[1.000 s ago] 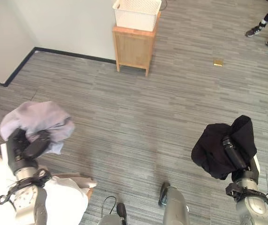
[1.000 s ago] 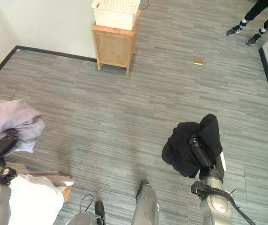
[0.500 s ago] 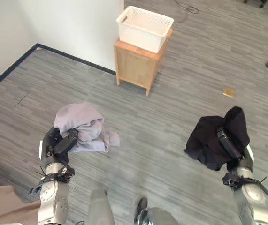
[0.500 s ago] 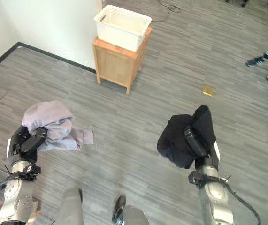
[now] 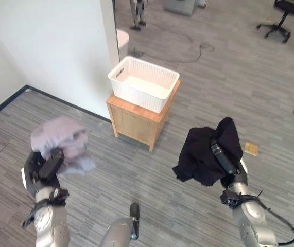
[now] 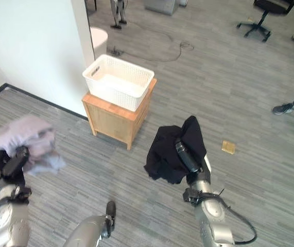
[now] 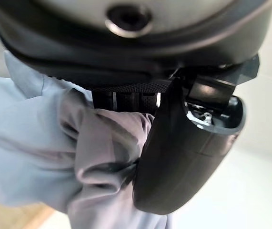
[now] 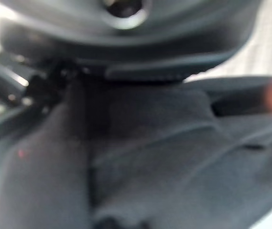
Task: Pick up bed clothes into laundry basket.
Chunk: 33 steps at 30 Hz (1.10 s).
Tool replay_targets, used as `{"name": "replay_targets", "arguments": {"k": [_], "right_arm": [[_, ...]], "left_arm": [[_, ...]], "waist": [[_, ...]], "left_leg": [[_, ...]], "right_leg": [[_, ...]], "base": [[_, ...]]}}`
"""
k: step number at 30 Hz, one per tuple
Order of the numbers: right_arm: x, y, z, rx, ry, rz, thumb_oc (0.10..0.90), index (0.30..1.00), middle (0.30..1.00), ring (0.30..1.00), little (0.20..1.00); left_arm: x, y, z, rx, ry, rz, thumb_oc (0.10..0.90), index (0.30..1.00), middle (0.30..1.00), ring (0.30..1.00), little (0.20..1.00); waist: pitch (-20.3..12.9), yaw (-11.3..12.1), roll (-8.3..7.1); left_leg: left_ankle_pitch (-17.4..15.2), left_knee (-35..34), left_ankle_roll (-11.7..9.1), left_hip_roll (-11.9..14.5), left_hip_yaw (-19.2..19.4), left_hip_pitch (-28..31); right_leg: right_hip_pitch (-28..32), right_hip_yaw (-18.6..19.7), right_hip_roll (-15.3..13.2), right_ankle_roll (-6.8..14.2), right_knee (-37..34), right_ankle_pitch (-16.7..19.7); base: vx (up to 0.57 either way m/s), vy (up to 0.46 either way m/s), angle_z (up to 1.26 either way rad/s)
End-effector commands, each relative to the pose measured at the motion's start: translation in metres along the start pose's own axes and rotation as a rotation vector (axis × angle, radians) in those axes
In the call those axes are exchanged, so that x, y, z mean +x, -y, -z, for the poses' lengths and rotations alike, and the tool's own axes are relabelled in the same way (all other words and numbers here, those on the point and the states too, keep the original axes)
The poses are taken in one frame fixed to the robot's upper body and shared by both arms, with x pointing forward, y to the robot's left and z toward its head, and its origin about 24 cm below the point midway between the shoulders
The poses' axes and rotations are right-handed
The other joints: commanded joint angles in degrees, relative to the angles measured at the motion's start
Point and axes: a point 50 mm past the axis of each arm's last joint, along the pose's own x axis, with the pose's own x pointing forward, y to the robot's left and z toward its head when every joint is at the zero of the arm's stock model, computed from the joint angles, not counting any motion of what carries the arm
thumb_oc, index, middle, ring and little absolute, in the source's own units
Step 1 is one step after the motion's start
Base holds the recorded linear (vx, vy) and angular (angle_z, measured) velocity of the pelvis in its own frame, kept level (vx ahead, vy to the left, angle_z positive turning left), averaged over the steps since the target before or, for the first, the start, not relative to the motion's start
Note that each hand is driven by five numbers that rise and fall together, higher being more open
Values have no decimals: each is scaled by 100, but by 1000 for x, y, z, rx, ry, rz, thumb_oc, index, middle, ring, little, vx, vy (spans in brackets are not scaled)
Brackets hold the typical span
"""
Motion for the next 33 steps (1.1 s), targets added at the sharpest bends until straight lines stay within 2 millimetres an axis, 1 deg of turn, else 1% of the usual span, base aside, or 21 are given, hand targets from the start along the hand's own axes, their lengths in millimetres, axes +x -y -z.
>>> {"name": "replay_targets", "arguments": {"k": [1,2,3,4,5,6,7,8,10,11,12,14,17,18,19,21,22,26,31,32,33], "right_arm": [[16,6,-57,-67,269,-30,400,300,300,300,300],[15,13,-59,-79,273,-4,400,300,300,300,300],[13,21,-59,-91,267,20,400,300,300,300,300],[13,21,-59,-91,267,20,400,300,300,300,300],[13,26,-62,-108,271,30,400,300,300,300,300],[12,33,-74,-142,303,37,400,300,300,300,300],[12,34,-74,-142,303,38,400,300,300,300,300],[13,38,-92,-177,349,13,400,300,300,300,300],[14,47,-110,-226,382,8,400,300,300,300,300],[17,47,-124,-257,420,-7,400,300,300,300,300],[24,51,-151,-343,469,-16,400,300,300,300,300],[30,57,-176,-438,485,-28,400,300,300,300,300],[31,66,-207,-585,502,-4,400,300,300,300,300],[30,69,-220,-652,511,16,400,300,300,300,300],[33,72,-225,-684,500,37,400,300,300,300,300],[38,67,-235,-726,515,27,400,300,300,300,300],[44,69,-256,-843,502,73,400,300,300,300,300],[57,66,-295,-995,516,147,400,300,300,300,300],[74,36,-352,-1155,587,232,400,300,300,300,300],[76,29,-364,-1175,606,252,400,300,300,300,300],[76,28,-365,-1177,608,250,400,300,300,300,300]], "left_arm": [[13,32,-66,63,303,250,400,300,300,300,300],[15,43,-62,33,291,294,400,300,300,300,300],[17,47,-59,24,279,313,400,300,300,300,300],[17,47,-59,24,279,313,400,300,300,300,300],[18,51,-56,25,272,332,400,300,300,300,300],[18,58,-53,43,268,363,400,300,300,300,300],[18,59,-53,42,268,362,400,300,300,300,300],[15,55,-53,45,270,372,400,300,300,300,300],[10,46,-49,28,242,348,400,300,300,300,300],[7,37,-43,34,207,325,400,300,300,300,300],[4,32,-40,61,183,326,400,300,300,300,300],[2,28,-34,76,138,348,400,300,300,300,300],[-1,37,-26,40,96,393,400,300,300,300,300],[0,45,-24,10,88,413,400,300,300,300,300],[-1,51,-22,-5,77,444,400,300,300,300,300],[-1,51,-18,17,59,450,400,300,300,300,300],[-5,50,-18,41,41,483,400,300,300,300,300],[-11,38,-15,77,-18,500,400,300,300,300,300],[-12,21,-12,128,-84,492,400,300,300,300,300],[-14,20,-10,121,-94,490,400,300,300,300,300],[-14,20,-10,118,-94,488,400,300,300,300,300]], "waist": [[-799,74,184],[-816,-78,162],[-838,-239,90],[-836,-242,97],[-849,-354,33],[-865,-468,-86],[-859,-477,-75],[-895,-367,-161],[-971,-352,-196],[-992,-295,-219],[-963,-200,-232],[-942,-111,-292],[-827,-143,-334],[-767,-205,-316],[-743,-194,-310],[-699,-141,-292],[-744,-63,-299],[-879,54,-373],[-887,218,-535],[-879,222,-516],[-879,211,-500]], "left_leg": [[-65,-704,-685,676,-192,748],[-206,-727,-804,607,-478,929],[-337,-717,-873,522,-683,1008],[-336,-718,-874,529,-688,1012],[-454,-715,-919,456,-862,1122],[-555,-685,-967,357,-1193,1191],[-572,-674,-966,359,-1207,1198],[-610,-601,-1024,354,-1364,1210],[-595,-643,-1111,420,-1534,1204],[-573,-648,-1173,468,-1642,1178],[-510,-635,-1305,588,-1787,1102],[-466,-576,-1432,710,-1839,1028],[-314,-307,-1594,908,-1480,743],[-146,-387,-1593,1103,-991,598],[-51,-518,-1582,1217,-727,519],[100,-608,-1611,1283,-681,422],[61,-814,-1589,1236,-785,441],[182,-1297,-1505,1142,-679,569],[290,-1581,-1469,1078,-592,525],[306,-1623,-1462,1063,-598,507],[306,-1623,-1462,1063,-598,506]], "right_leg": [[174,75,-443,520,-2299,713],[135,170,-514,475,-3428,500],[121,631,-264,517,-4520,402],[138,622,-257,515,-4545,416],[178,1020,-94,590,-5050,333],[199,1794,166,714,-5483,457],[216,1780,166,714,-5484,444],[370,1561,89,676,-5528,475],[560,1357,78,606,-5829,525],[662,1234,111,561,-5961,527],[754,1034,153,492,-6061,519],[889,778,196,429,-6183,483],[1111,349,168,365,-6297,411],[1173,118,103,377,-6279,357],[1205,23,92,402,-6281,333],[1165,10,98,418,-6246,353],[1176,-25,123,475,-6336,351],[1103,16,122,528,-6450,406],[824,79,65,580,-6426,460],[778,76,57,590,-6431,481],[777,76,57,590,-6430,481]], "base": [[477,-175,78],[510,-245,76],[510,-244,89],[384,-173,97],[386,-191,109],[392,-190,98],[368,-263,175],[236,-209,206],[235,-312,136],[145,-382,83],[106,-354,108],[69,-293,48],[14,-112,85],[-35,-2,134],[-12,24,129],[33,14,76],[116,25,16],[122,106,-7],[37,86,-16],[20,43,1],[23,35,11]]}}
